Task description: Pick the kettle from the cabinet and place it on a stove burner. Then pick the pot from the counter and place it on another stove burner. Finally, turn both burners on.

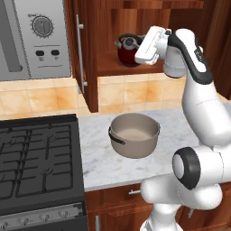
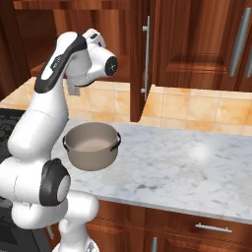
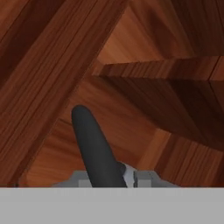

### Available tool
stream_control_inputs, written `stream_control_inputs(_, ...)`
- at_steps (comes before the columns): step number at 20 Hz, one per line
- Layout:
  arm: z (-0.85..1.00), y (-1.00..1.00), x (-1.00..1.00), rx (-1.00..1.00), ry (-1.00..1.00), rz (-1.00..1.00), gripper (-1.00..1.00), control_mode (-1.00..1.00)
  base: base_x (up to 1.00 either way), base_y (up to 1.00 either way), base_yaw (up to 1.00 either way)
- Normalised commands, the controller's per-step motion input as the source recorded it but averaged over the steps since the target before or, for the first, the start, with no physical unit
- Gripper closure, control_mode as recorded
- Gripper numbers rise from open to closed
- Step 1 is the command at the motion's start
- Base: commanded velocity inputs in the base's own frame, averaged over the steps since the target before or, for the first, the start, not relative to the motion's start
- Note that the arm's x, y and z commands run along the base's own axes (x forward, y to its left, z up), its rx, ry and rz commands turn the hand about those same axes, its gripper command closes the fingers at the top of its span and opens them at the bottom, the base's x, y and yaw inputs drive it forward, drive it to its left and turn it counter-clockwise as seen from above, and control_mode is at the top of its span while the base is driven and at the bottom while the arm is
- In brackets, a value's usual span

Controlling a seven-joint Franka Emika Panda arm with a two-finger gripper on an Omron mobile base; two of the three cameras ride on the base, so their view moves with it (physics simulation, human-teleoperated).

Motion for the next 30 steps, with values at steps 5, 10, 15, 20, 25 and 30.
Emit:
stream_control_inputs(5, 0.01, 0.0, -0.65, 0.04, 0.03, -0.05, 1.0, -1.0, 0.0, 0.0, 0.0)
stream_control_inputs(10, 0.0, 0.0, -0.65, 0.04, 0.06, -0.05, 1.0, -1.0, 0.0, 0.0, 0.0)
stream_control_inputs(15, -0.08, -0.01, -0.63, 0.01, 0.06, -0.05, 1.0, -1.0, 0.0, 0.0, 0.0)
stream_control_inputs(20, -0.31, -0.03, -0.6, 0.0, 0.11, -0.05, 1.0, -1.0, 0.0, 0.0, 0.0)
stream_control_inputs(25, -0.36, -0.03, -0.5, 0.0, 0.13, -0.04, 1.0, -1.0, 0.0, 0.0, 0.0)
stream_control_inputs(30, -0.28, -0.11, -0.57, 0.06, 0.08, -0.01, 1.0, -1.0, 0.0, 0.0, 0.0)
